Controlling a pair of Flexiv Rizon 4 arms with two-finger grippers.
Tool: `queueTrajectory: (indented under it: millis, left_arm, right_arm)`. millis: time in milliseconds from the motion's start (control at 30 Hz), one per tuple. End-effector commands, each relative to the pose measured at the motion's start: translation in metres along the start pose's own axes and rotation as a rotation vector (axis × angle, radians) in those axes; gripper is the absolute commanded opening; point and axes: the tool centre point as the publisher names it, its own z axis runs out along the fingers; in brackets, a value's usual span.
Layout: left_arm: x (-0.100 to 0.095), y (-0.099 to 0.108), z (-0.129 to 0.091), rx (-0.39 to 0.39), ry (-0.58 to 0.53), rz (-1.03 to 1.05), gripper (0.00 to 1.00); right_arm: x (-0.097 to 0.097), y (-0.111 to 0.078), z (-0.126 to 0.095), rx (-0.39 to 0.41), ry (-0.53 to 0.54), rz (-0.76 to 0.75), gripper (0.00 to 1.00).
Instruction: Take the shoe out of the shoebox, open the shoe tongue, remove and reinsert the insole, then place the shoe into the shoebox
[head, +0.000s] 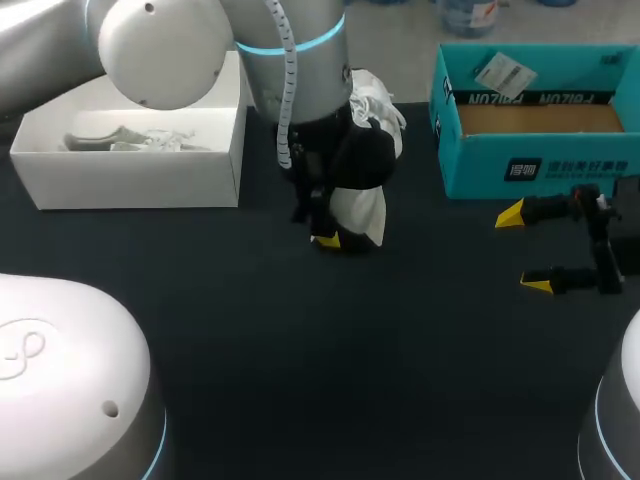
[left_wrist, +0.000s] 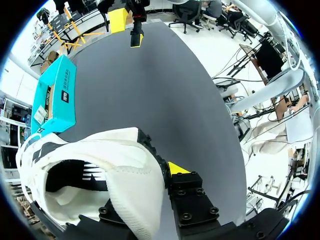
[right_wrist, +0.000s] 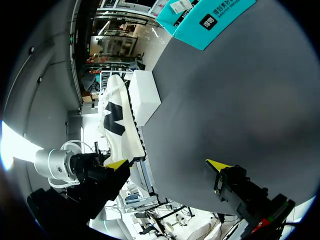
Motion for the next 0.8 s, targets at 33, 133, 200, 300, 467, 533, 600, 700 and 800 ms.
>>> queueTrajectory:
  millis: [33, 133, 200, 300, 467, 533, 600, 700, 800]
  left_arm:
    - [-0.006, 0.022, -0.005, -0.008, 0.01, 0.038, 0.0]
    - [-0.016, 0.043, -0.008, -0.023, 0.017, 0.055, 0.0]
    - [-0.024, 0.059, -0.009, -0.035, 0.021, 0.047, 0.0]
    - [-0.035, 0.085, -0.014, -0.044, 0.021, 0.026, 0.0]
    - [-0.054, 0.132, -0.02, -0.062, 0.021, -0.007, 0.0]
    - [-0.062, 0.149, -0.022, -0.07, 0.014, -0.023, 0.0]
    - [-0.071, 0.168, -0.024, -0.088, 0.014, -0.034, 0.0]
    - [-0.081, 0.194, -0.026, -0.091, 0.021, -0.047, 0.0]
    - [-0.092, 0.224, -0.029, -0.092, 0.026, -0.055, 0.0]
  right_arm:
    - [-0.002, -0.009, -0.005, -0.014, 0.0, 0.002, 1.0]
    - [-0.002, -0.009, -0.005, -0.014, 0.0, 0.002, 1.0]
    - [-0.002, -0.009, -0.005, -0.014, 0.0, 0.002, 1.0]
    - [-0.002, -0.009, -0.005, -0.014, 0.0, 0.002, 1.0]
    - [-0.002, -0.009, -0.005, -0.014, 0.0, 0.002, 1.0]
    - [-0.002, -0.009, -0.005, -0.014, 0.0, 0.002, 1.0]
    - [-0.002, -0.009, -0.005, -0.014, 0.0, 0.002, 1.0]
    - [-0.002, -0.009, -0.005, -0.014, 0.0, 0.002, 1.0]
    - [-0.002, -0.009, -0.005, -0.014, 0.0, 0.002, 1.0]
